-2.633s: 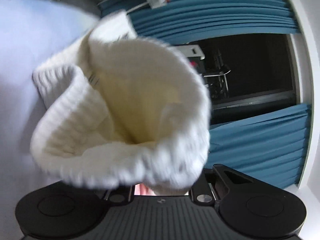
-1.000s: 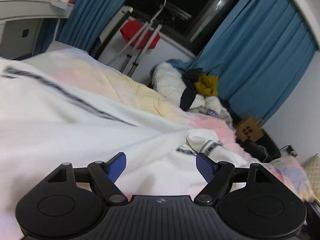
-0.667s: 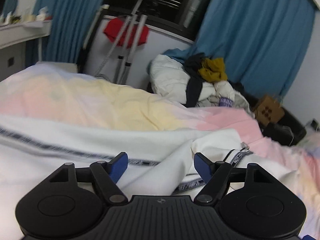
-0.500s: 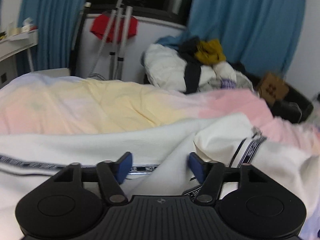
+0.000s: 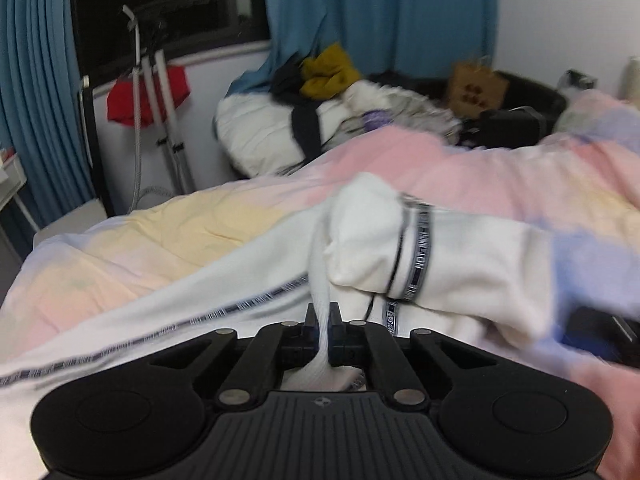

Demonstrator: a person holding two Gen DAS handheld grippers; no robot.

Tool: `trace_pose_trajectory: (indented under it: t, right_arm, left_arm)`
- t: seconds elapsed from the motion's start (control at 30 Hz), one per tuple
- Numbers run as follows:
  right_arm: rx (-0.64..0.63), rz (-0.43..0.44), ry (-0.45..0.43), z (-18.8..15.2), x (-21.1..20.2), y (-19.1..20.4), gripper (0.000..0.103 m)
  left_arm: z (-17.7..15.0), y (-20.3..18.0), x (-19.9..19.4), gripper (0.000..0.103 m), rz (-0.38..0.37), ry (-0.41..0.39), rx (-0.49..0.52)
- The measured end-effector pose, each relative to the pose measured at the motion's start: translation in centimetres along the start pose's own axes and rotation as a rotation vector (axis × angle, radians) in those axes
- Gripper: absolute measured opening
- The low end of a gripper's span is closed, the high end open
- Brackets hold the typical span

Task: Fold clothes
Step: 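Grasp the waistband edge of the pants with the left gripper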

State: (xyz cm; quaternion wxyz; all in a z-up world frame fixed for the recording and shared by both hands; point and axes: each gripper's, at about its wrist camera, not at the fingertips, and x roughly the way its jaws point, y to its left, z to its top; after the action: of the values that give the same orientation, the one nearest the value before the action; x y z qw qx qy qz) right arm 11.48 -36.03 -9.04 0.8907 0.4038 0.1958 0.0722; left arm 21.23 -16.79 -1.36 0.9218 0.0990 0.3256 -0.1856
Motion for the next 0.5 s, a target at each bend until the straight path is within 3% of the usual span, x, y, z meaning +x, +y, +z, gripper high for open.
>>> trace_pose_trajectory:
  t: [0.17, 0.33, 0.5]
  right_arm:
    - [-0.004, -0.026, -0.033, 0.8, -2.0, 0.8, 0.090]
    - [-0.024, -0.097, -0.035, 1.6, -3.4, 1.2, 0.090]
    - [-0.011, -0.189, 0.003, 2.2, -3.6, 0.2, 0.090]
  left_arm:
    - [-7.5, -1.9, -6.8, 0.003, -0.082, -0.042, -0.062]
    - [-15.5, -2.3, -8.5, 0.003, -0.116, -0.035, -0.155]
    - [-17.8, -2.7, -8.5, 0.003, -0.109, -0.081, -0.140]
